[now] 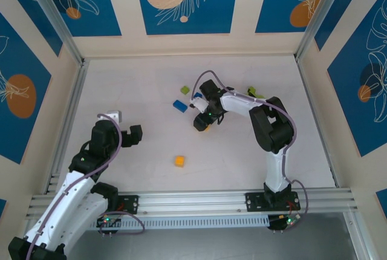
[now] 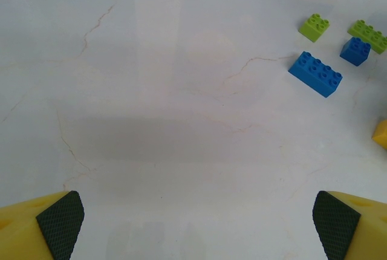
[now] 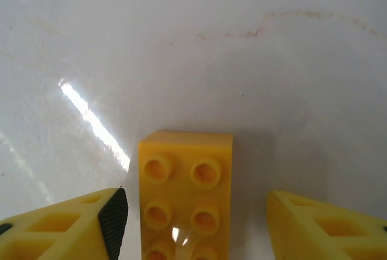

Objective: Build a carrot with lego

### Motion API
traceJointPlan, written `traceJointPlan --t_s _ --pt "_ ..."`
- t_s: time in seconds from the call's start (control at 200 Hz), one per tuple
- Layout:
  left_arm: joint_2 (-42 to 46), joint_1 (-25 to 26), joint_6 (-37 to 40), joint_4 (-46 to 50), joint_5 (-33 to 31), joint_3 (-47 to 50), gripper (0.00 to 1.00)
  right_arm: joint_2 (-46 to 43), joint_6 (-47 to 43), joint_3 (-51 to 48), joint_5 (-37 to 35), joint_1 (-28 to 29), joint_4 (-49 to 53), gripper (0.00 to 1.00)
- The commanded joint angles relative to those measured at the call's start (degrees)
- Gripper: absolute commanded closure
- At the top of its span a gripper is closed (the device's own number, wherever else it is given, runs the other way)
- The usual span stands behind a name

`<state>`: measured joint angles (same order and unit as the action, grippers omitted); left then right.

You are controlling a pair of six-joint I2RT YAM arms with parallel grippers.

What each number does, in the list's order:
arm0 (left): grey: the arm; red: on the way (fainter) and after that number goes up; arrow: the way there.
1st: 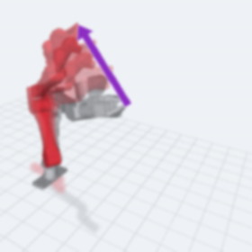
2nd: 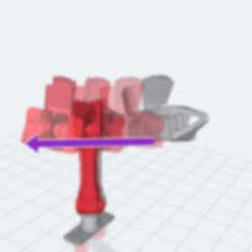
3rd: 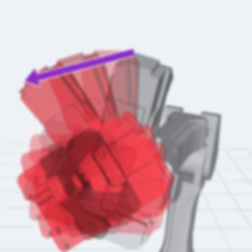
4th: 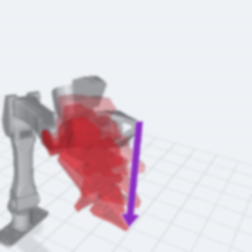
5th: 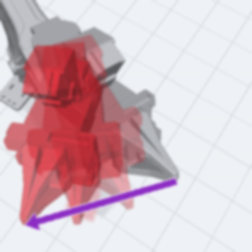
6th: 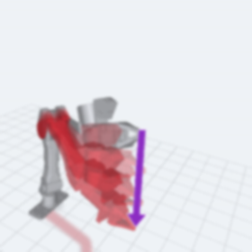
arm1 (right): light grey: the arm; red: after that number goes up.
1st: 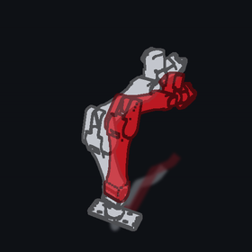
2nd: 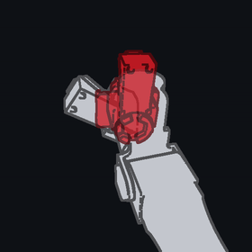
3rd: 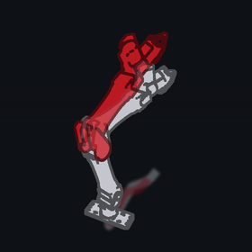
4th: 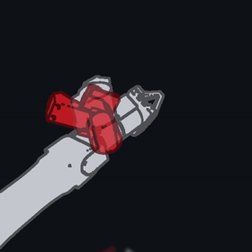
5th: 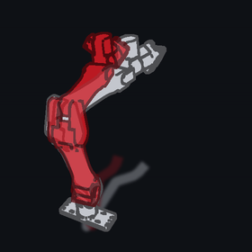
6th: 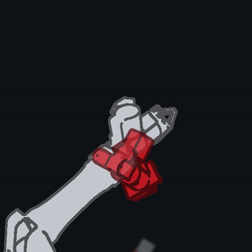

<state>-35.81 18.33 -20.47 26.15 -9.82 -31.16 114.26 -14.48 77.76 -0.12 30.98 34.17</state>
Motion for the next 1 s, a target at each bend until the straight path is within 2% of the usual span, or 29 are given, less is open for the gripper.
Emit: traceJointPlan --t_s 0.0,0.47,0.645,0.795,0.995 --pt "0.04 -1.01 1.27 -0.8 1.2 0.14 0.0 -2.36 1.25 -1.37 2.41 -0.3 3.07 0.36" --pt "0.28 -1.17 1.22 -0.9 1.56 0.4 0.0 -1.15 1.92 0.26 1.84 1.14 3.53 0.54" --pt "0.39 -1.17 1.14 -0.68 1.64 0.38 0.0 -3.76 2.5 0.04 1.42 2.9 4.95 0.58" --pt "0.29 -1.14 0.91 -0.07 0.74 0.14 0.0 -9.71 2.96 -2.27 0.22 7.51 7.64 0.59" --pt "-2.31 -1.44 0.52 1.43 -1.32 -0.6 0.0 -17.73 4.96 -5.93 -0.67 16.9 10.28 0.6"
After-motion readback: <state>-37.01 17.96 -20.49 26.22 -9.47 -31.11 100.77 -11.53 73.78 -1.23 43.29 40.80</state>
